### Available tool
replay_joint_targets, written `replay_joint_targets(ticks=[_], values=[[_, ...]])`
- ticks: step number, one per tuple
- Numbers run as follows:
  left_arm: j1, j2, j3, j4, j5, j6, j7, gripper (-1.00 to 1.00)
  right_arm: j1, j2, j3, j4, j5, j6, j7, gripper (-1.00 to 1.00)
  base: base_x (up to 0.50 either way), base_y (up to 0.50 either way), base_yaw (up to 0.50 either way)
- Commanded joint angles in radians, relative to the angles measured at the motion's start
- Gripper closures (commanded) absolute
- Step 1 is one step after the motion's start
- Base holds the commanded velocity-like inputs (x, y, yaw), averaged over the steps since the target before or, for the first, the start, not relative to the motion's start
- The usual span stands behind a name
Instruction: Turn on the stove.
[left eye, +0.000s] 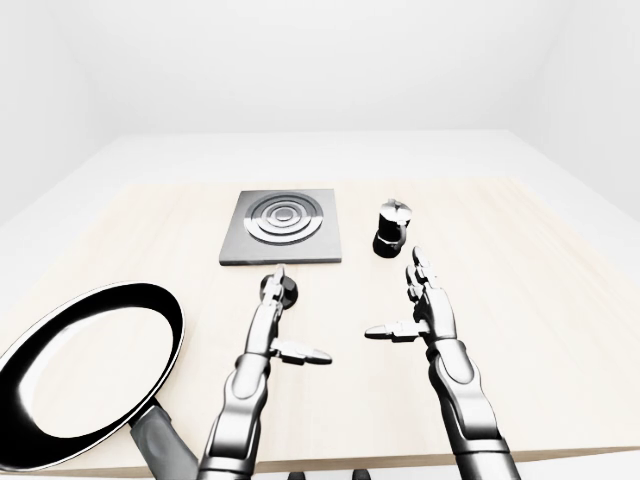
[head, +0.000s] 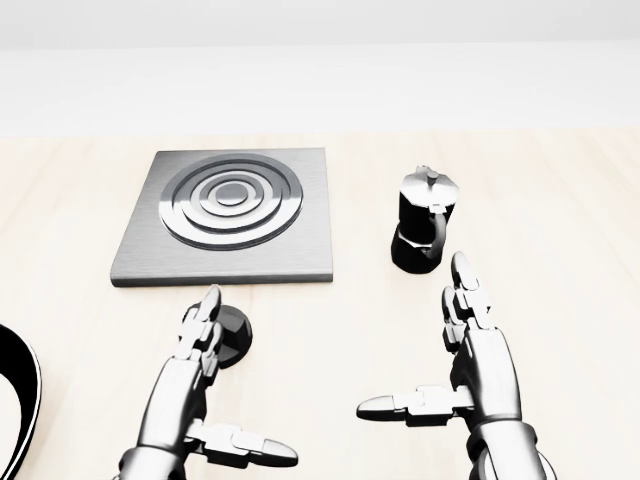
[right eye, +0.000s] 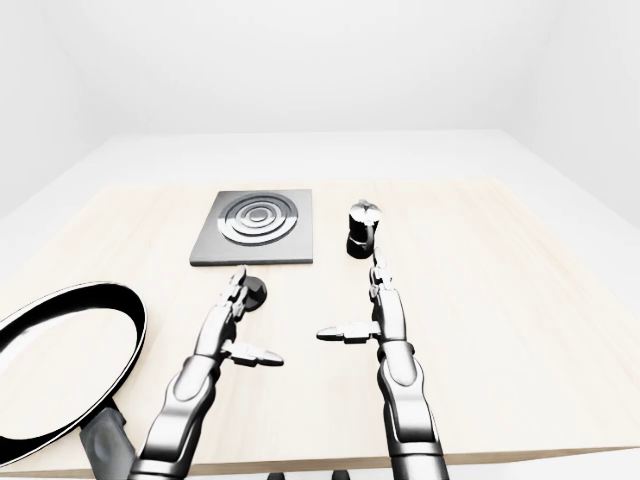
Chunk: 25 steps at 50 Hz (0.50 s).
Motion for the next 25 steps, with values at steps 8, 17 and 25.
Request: replay_joint_targets(ticks=[8,17,25], values=[[0.085,0.007,-0.058,-0.292,0.05,0.033,0.018,-1.0,0.0,0.0,-0.001,0.0,0.0,-0.001,0.001,-1.0,0.0,0.0,0.0],[0.106,0.015,-0.076,-0.369,0.064,0.033,0.023,-1.0,0.0,0.0,-0.001,0.004,-0.001,-0.006,0.001,-1.0,0.0,0.0,0.0],[0.132,0.023,-0.094,-0.482,0.078,0.033,0.023,-1.0,0.0,0.0,-0.001,0.003,-0.001,-0.004,0.001,-1.0,0.0,0.0,0.0]])
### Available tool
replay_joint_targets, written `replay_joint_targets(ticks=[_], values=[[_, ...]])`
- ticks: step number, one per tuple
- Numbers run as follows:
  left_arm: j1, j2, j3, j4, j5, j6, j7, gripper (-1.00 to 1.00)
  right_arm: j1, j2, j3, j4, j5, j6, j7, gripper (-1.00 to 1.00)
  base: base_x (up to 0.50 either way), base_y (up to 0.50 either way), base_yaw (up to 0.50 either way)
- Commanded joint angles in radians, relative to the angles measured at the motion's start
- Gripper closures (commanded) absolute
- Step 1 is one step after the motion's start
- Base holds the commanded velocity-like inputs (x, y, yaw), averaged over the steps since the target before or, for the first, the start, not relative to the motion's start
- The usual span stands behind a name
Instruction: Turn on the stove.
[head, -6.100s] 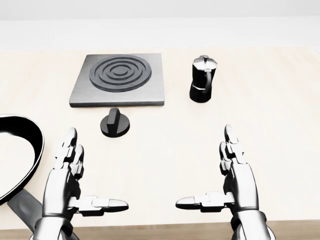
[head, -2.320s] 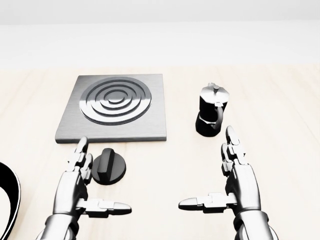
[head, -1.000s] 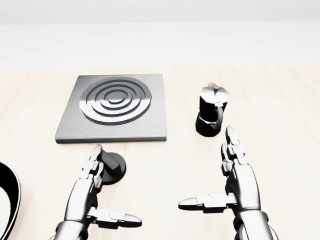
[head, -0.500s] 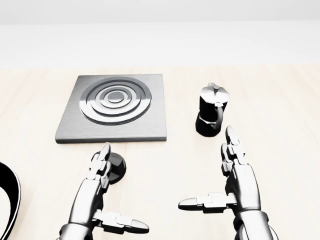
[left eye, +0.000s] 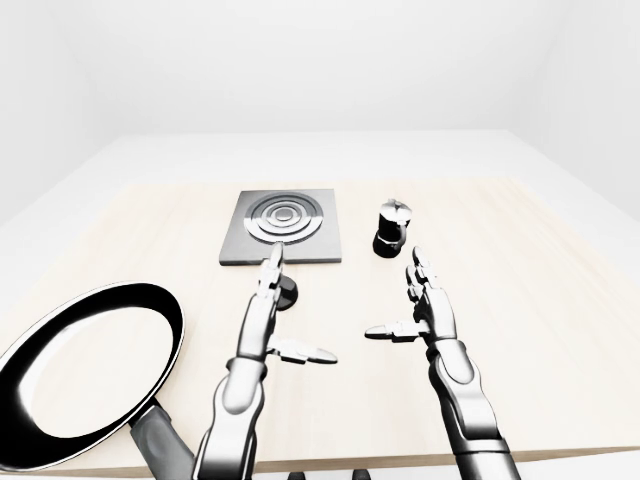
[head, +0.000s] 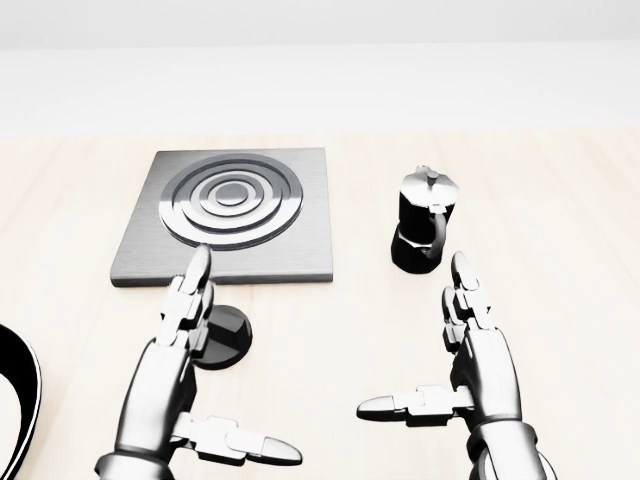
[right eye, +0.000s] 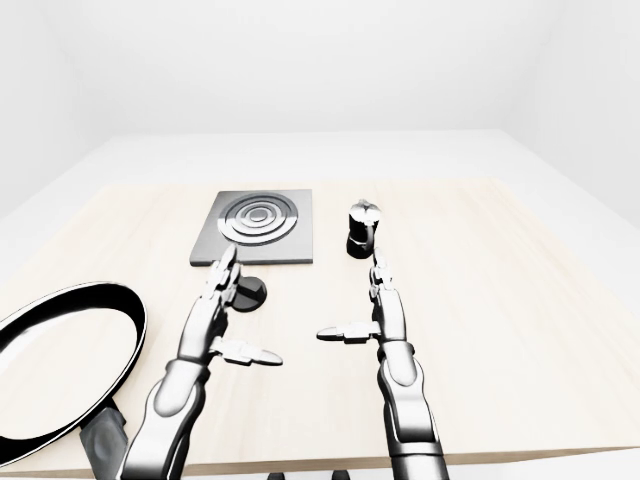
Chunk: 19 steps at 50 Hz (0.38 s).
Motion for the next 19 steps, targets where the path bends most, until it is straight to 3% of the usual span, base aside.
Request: replay_joint_targets(ticks=[1,14,19], values=[[0.036,0.011,-0.026,-0.155,0.021,0.0,0.004,-1.0,-0.001,0.0,-0.001,0.007,0.0,-0.005,0.0,-1.0,0.0,0.0,0.0],[0.067,0.031,-0.056,-0.367,0.054,0.0,0.004,-1.0,-0.002,0.0,-0.001,-0.001,0.001,0.006,-0.001,-1.0,0.0,0.0,0.0],[0.06,0.033,-0.034,-0.38,0.061,0.0,0.0,-1.0,-0.003,0.0,-0.002,-0.001,0.003,0.008,-0.001,-1.0,0.0,0.0,0.0]])
